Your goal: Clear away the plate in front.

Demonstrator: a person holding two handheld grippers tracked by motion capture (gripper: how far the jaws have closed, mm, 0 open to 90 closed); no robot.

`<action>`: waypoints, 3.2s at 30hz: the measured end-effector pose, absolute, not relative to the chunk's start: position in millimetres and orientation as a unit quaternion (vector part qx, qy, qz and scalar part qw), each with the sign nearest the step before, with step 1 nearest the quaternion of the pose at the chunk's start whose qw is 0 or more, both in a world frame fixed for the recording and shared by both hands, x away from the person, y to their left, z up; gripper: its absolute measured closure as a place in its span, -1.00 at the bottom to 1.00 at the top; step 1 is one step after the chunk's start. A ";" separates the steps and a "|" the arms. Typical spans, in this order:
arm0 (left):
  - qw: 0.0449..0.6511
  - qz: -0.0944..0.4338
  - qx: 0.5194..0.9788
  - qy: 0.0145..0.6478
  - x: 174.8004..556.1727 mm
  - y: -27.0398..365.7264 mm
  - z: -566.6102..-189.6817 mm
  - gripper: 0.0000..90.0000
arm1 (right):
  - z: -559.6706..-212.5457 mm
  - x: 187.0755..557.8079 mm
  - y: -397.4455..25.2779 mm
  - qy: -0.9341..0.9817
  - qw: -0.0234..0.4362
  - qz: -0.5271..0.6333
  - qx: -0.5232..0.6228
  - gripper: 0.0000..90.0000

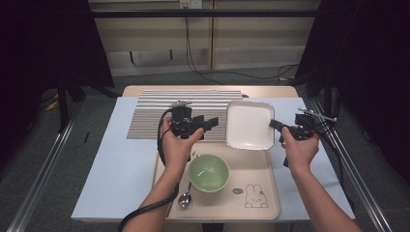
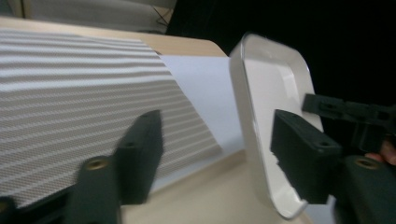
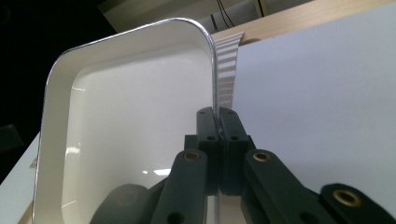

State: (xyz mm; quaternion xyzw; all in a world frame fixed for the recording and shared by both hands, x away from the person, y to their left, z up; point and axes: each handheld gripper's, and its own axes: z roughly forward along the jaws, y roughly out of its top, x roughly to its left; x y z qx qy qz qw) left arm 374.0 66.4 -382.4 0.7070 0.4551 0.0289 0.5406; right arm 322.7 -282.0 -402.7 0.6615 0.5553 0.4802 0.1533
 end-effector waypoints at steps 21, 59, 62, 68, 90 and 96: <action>0.508 0.093 0.703 0.489 378.5 129.7 -389.2 -0.86 | -424.5 284.0 -282.0 0.570 0.146 0.438 0.679 0.99; 0.494 0.116 0.699 0.503 381.0 143.7 -394.9 -0.87 | -450.9 274.7 -263.4 0.613 0.108 0.349 0.701 0.99; 0.495 0.116 0.698 0.504 381.0 143.1 -395.3 -0.87 | -452.4 276.3 -262.1 0.612 0.107 0.346 0.703 0.99; 0.494 0.118 0.698 0.505 380.7 142.4 -396.2 -0.86 | -453.7 278.0 -260.9 0.608 0.109 0.345 0.707 0.99; 0.490 0.122 0.699 0.506 378.2 143.1 -395.3 -0.85 | -456.9 265.2 -255.6 0.627 0.097 0.341 0.694 0.98; 0.489 0.125 0.698 0.508 378.1 144.2 -396.0 -0.85 | -457.8 264.4 -254.5 0.626 0.095 0.343 0.694 0.98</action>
